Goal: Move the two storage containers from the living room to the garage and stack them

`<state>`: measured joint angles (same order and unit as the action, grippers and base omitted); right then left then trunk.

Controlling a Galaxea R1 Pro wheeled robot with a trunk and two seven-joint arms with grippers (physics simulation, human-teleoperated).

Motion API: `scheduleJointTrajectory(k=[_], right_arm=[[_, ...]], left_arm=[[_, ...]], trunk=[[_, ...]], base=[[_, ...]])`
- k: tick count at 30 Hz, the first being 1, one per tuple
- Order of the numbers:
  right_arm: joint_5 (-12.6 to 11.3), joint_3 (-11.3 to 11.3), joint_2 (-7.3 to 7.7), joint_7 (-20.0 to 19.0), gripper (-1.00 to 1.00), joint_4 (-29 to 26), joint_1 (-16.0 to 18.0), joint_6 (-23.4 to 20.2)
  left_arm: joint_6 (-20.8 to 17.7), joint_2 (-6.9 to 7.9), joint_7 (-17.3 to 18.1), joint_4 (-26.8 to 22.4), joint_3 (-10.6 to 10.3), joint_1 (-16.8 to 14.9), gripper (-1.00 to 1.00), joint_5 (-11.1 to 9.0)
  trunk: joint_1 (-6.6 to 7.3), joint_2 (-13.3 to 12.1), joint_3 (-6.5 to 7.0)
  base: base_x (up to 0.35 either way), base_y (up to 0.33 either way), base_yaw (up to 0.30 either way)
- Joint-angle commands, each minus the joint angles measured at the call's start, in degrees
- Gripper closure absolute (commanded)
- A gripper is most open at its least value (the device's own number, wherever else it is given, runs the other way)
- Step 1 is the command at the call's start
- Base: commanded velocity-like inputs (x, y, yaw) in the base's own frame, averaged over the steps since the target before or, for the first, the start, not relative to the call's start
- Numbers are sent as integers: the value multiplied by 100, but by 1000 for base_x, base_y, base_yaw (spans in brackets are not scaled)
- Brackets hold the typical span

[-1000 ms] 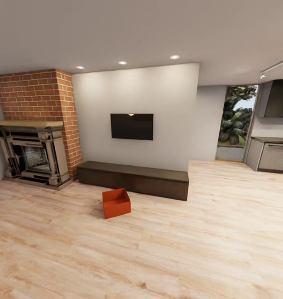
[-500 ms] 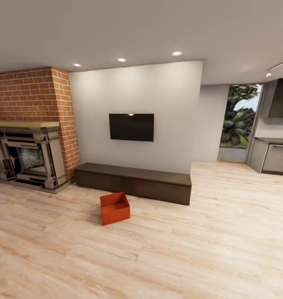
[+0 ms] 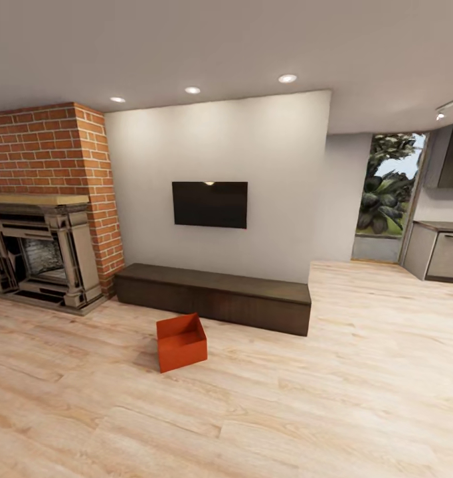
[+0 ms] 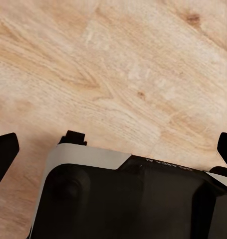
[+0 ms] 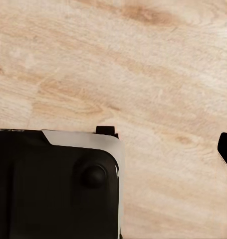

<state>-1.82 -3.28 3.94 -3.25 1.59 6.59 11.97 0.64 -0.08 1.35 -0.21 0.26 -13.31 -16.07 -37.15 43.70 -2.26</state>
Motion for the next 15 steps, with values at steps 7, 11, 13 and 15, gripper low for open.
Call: scheduleJointTrajectory(k=[7,11,13,15], right_arm=[[-66,2,1,-18,-100,19,9,26],[-91,6,3,-23,-100,23,9,60],[-95,9,2,-25,-100,21,9,69],[-92,6,2,-25,-100,22,9,68]], left_arm=[[7,-1,14,4,1,-5,-100,-37],[11,-1,14,4,1,-5,-100,-37],[9,-1,14,4,1,-5,-100,-37],[8,8,14,4,1,-5,-100,-37]], trunk=[[-5,7,-10],[-5,7,-10],[-5,7,-10],[-5,7,-10]], base=[[325,0,0],[325,0,0],[325,0,0],[325,0,0]])
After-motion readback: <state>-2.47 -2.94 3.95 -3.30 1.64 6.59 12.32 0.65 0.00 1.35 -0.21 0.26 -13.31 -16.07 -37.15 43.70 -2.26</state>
